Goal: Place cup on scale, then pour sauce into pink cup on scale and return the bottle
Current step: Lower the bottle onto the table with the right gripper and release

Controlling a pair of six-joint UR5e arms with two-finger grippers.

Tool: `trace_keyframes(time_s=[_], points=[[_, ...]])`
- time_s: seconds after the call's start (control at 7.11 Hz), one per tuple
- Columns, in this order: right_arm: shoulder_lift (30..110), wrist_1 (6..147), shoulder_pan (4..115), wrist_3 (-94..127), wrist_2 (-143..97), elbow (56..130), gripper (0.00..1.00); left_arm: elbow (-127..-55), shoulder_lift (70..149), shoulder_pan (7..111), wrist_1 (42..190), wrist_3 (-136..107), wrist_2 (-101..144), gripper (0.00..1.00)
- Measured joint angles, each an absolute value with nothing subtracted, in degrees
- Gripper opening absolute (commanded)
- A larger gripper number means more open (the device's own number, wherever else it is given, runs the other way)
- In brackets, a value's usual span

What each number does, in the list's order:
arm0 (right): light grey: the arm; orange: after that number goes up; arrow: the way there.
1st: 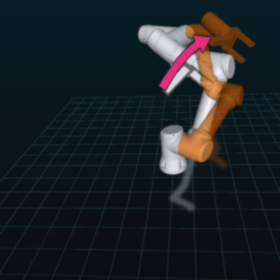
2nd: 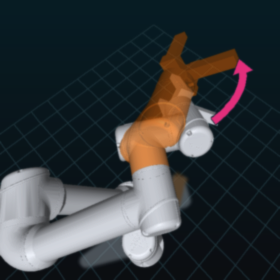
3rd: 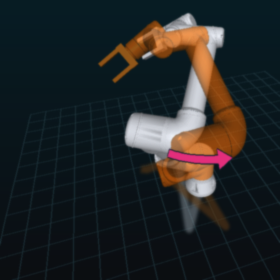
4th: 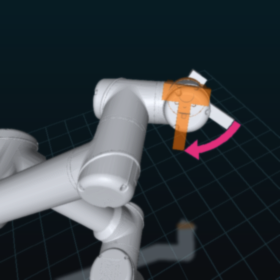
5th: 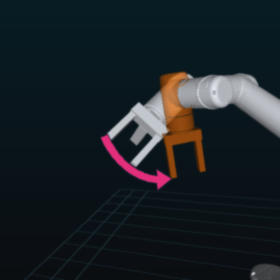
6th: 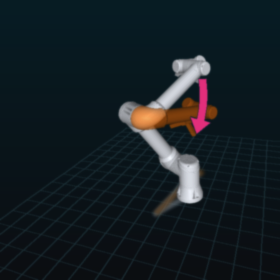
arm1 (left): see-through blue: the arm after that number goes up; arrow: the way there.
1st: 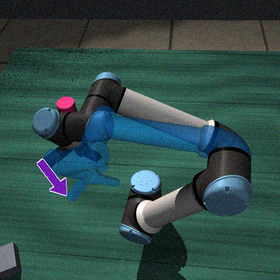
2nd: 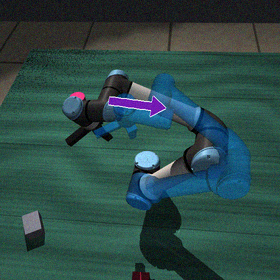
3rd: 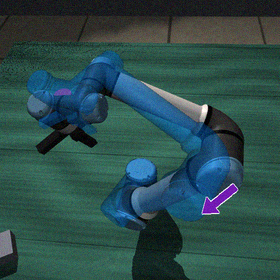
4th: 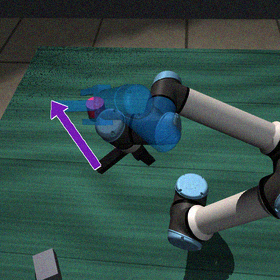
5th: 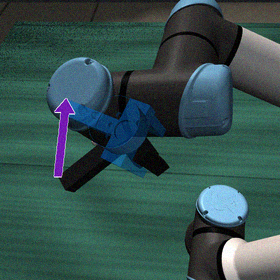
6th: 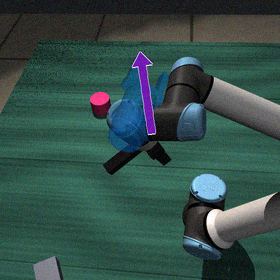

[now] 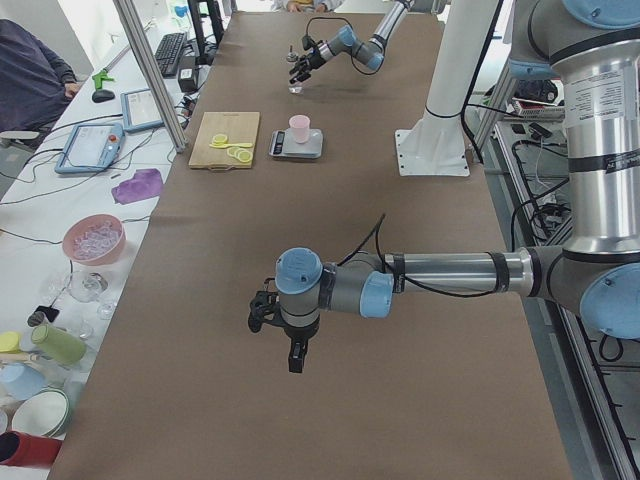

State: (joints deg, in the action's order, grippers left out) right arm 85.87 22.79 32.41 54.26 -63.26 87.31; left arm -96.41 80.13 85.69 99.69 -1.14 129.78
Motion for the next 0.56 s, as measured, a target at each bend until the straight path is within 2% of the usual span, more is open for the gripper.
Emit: trace_keyframes(time_s=[0.42, 0.56], points=[[86.21, 21.41, 32.1, 54.17, -62.83, 86.35, 0.0, -96.49, 80.08, 85.69, 99.7, -1.14, 129.81, 0.98], [86.37, 21.37, 32.06, 54.15, -62.85, 86.33, 0.5, -96.5, 80.07, 85.69, 99.69, -1.14, 129.81, 0.98]])
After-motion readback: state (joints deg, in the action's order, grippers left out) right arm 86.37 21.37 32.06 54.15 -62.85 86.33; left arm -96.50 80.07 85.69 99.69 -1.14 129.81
